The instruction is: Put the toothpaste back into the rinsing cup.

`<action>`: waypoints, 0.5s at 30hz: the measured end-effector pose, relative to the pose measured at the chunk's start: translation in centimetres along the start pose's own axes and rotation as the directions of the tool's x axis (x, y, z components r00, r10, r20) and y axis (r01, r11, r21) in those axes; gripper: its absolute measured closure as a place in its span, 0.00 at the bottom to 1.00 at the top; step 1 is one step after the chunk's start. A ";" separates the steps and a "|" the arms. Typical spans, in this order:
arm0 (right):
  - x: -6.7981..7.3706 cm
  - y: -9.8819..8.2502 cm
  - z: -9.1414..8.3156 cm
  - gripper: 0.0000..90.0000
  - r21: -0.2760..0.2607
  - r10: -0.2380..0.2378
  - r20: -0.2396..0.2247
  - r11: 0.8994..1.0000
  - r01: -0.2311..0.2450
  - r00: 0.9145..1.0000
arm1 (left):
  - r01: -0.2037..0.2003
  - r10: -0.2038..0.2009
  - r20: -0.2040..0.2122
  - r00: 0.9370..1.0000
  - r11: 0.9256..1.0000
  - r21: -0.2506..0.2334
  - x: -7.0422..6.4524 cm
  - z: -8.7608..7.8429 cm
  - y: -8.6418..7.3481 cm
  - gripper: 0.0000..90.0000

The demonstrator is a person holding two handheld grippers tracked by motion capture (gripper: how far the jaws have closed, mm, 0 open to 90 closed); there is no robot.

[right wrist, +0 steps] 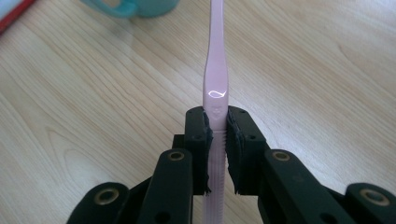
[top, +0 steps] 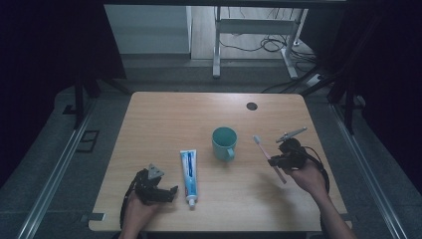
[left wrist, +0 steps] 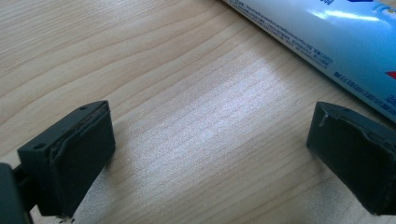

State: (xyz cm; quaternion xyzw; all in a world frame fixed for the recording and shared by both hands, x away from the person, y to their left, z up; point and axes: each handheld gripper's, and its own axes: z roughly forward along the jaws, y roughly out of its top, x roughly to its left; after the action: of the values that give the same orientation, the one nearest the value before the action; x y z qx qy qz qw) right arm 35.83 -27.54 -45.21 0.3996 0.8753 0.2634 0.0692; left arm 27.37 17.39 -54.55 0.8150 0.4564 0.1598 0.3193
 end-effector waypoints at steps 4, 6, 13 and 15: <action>0.4 0.3 -0.3 0.88 -0.044 -0.009 -0.008 0.999 0.008 1.000 | 0.000 0.000 0.000 1.000 1.000 0.000 0.0 0.0 0.0 0.01; 0.4 0.4 -0.4 0.88 -0.052 -0.011 -0.008 0.999 0.011 1.000 | -0.001 0.001 0.000 1.000 1.000 0.000 0.0 0.0 0.0 0.01; 0.8 0.9 -0.7 0.88 -0.114 -0.024 -0.012 0.993 0.023 1.000 | -0.002 0.002 0.000 1.000 1.000 0.000 0.0 0.0 0.0 0.01; 0.9 1.0 -0.8 0.88 -0.130 -0.026 -0.012 0.991 0.024 1.000 | -0.002 0.002 0.001 1.000 1.000 0.000 0.0 0.0 0.0 0.01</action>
State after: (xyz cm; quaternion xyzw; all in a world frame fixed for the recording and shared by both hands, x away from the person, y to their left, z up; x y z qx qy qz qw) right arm 35.59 -26.63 -43.94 0.3814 0.8617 0.3217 0.0925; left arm 27.39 17.40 -54.55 0.8156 0.4553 0.1599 0.3193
